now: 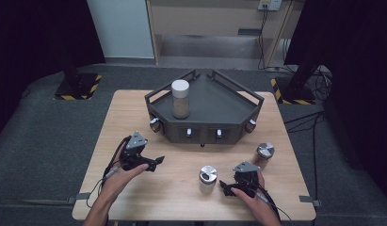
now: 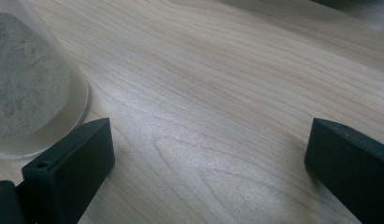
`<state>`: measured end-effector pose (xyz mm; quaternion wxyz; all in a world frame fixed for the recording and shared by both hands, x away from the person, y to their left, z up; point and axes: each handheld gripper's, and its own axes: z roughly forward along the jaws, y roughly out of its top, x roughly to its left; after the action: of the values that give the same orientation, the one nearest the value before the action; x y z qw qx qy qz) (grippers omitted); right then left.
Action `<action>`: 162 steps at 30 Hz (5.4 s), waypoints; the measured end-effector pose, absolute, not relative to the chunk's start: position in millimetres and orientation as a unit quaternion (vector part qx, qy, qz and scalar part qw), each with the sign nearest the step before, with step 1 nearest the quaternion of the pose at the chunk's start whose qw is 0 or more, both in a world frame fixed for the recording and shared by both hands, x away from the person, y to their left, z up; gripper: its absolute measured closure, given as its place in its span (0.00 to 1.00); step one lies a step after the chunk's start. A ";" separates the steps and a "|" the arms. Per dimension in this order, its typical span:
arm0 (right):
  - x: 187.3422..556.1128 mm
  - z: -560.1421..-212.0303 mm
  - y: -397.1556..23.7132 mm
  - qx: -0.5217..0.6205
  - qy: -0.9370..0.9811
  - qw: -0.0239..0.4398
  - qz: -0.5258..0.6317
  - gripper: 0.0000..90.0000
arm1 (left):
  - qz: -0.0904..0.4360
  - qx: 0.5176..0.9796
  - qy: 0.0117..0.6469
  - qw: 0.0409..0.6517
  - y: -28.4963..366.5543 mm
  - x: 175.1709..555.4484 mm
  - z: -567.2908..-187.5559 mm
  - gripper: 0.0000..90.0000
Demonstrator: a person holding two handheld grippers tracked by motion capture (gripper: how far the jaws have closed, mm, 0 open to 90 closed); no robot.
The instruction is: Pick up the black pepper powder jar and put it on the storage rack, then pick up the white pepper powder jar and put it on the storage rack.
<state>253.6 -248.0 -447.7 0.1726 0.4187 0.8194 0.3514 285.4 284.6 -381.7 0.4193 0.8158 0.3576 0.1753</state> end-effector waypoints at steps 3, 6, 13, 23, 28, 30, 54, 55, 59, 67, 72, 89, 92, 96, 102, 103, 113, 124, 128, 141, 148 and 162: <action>253.6 -447.7 -248.0 0.419 0.819 0.173 0.351 0.02 | 0.175 0.817 0.358 0.417 283.4 281.6 -385.2 0.02; 253.6 -447.6 -248.0 0.419 0.819 0.173 0.351 0.02 | 0.173 0.818 0.359 0.413 282.6 278.5 -389.0 0.02; 253.6 -447.6 -248.0 0.419 0.819 0.173 0.351 0.02 | 0.163 0.819 0.372 0.406 282.9 273.7 -398.3 0.02; 253.6 -447.6 -248.0 0.419 0.819 0.173 0.351 0.02 | 0.160 0.816 0.385 0.400 285.5 265.9 -410.0 0.02; 253.6 -447.7 -248.0 0.419 0.819 0.173 0.351 0.02 | 0.163 0.813 0.395 0.397 288.3 258.3 -413.1 0.02; 253.6 -447.7 -248.0 0.419 0.819 0.173 0.351 0.02 | 0.166 0.813 0.398 0.393 288.2 255.3 -414.4 0.02; 253.6 -447.6 -247.9 0.419 0.819 0.173 0.351 0.02 | 0.192 0.818 0.435 0.325 285.4 255.2 -435.0 0.03; 253.6 -447.7 -247.9 0.419 0.819 0.173 0.351 0.02 | 0.194 0.817 0.436 0.324 284.9 256.4 -435.5 0.03; 253.5 -447.6 -247.9 0.419 0.819 0.173 0.351 0.02 | 0.194 0.815 0.439 0.324 286.2 263.3 -437.2 0.02; 253.6 -447.6 -247.9 0.419 0.819 0.173 0.351 0.02 | 0.187 0.809 0.447 0.333 291.8 267.6 -443.3 0.00; 253.7 -447.5 -247.8 0.419 0.819 0.172 0.351 0.02 | 0.182 0.811 0.444 0.334 293.8 270.4 -443.2 0.00; 240.7 -438.3 -244.9 0.407 0.826 0.166 0.352 0.03 | 0.182 0.812 0.443 0.335 294.3 271.0 -443.3 0.00; 234.6 -433.8 -244.9 0.403 0.828 0.167 0.354 0.03 | 0.180 0.813 0.441 0.335 295.3 271.5 -443.2 0.00; 229.1 -427.6 -242.9 0.392 0.834 0.162 0.352 0.04 | 0.181 0.813 0.440 0.335 295.3 271.5 -443.2 0.00; 223.9 -419.8 -237.1 0.377 0.842 0.153 0.354 0.04 | 0.181 0.813 0.440 0.335 295.1 271.5 -443.2 0.00; 223.3 -418.9 -235.1 0.373 0.844 0.153 0.354 0.04 | 0.181 0.813 0.441 0.335 295.1 271.4 -443.3 0.00; 223.6 -416.0 -216.7 0.351 0.853 0.140 0.359 0.05 | 0.181 0.813 0.440 0.335 295.0 271.4 -443.2 0.00; 228.5 -416.9 -207.6 0.348 0.851 0.132 0.371 0.07 | 0.181 0.813 0.441 0.335 295.0 271.3 -443.3 0.00; 229.3 -415.9 -203.6 0.345 0.851 0.131 0.373 0.09 | 0.181 0.813 0.441 0.335 294.9 271.3 -443.3 0.00; 235.5 -419.8 -187.3 0.341 0.850 0.135 0.377 0.18 | 0.181 0.813 0.441 0.335 294.9 271.2 -443.3 0.00; 235.1 -423.0 -181.8 0.344 0.847 0.150 0.376 0.28 | 0.182 0.813 0.441 0.335 294.9 271.2 -443.3 0.00; 230.3 -415.0 -183.4 0.340 0.846 0.163 0.377 0.35 | 0.182 0.813 0.441 0.335 294.8 271.1 -443.3 0.00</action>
<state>230.3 -183.4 -415.0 0.1628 0.3401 0.8460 0.3769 271.1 294.8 -443.3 0.3347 0.8128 0.4409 0.1816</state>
